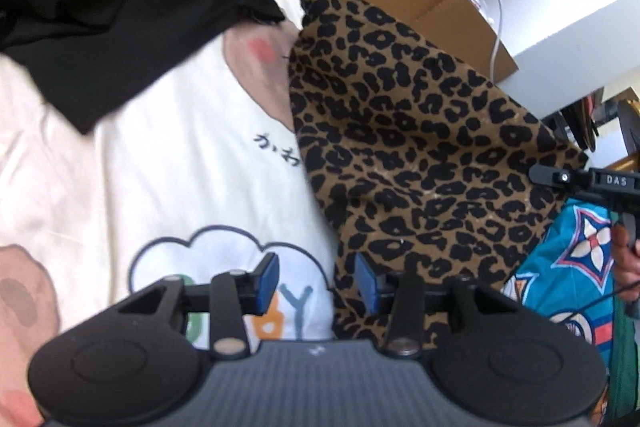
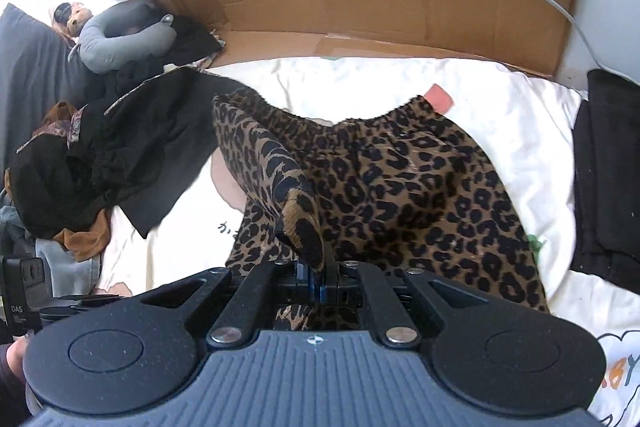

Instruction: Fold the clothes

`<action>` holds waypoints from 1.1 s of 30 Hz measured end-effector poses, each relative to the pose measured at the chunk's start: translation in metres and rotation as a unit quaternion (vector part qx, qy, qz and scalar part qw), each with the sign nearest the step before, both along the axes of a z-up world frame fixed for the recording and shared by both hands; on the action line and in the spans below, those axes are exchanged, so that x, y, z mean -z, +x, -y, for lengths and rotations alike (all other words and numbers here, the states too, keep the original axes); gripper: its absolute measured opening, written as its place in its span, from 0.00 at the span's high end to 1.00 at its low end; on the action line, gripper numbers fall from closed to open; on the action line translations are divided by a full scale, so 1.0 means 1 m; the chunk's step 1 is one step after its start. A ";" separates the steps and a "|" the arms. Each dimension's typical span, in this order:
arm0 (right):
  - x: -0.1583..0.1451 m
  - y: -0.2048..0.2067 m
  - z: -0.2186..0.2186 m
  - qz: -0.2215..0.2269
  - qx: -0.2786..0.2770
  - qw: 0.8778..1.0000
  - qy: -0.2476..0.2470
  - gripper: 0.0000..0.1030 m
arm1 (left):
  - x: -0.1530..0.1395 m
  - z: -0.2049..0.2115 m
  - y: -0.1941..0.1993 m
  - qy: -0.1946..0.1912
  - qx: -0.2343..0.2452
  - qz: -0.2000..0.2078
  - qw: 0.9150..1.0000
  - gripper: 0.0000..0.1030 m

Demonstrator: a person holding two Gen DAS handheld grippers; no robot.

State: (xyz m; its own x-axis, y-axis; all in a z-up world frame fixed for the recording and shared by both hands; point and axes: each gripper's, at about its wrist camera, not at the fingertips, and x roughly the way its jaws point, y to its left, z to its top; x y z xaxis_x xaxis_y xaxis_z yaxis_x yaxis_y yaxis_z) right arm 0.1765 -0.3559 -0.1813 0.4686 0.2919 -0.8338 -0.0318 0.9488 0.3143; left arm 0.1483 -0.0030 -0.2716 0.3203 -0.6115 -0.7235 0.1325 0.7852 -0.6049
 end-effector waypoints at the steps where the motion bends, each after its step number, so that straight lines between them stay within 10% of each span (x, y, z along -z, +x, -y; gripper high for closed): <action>1: 0.001 -0.002 0.005 0.001 0.003 1.000 0.001 0.99 | -0.001 0.003 -0.001 0.003 0.003 -0.001 1.000 0.57; 33: 0.175 -0.135 0.174 0.035 0.301 0.931 0.203 0.99 | -0.066 0.209 0.128 0.181 0.126 0.078 0.972 0.57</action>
State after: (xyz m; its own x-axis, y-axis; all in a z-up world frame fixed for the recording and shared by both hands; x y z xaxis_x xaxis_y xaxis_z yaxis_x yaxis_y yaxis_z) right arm 0.0419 -0.5301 -0.3565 0.6986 0.2427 -0.6731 0.4340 0.6041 0.6683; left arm 0.2758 -0.2125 -0.2055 0.3173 -0.3981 -0.8607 0.4156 0.8742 -0.2512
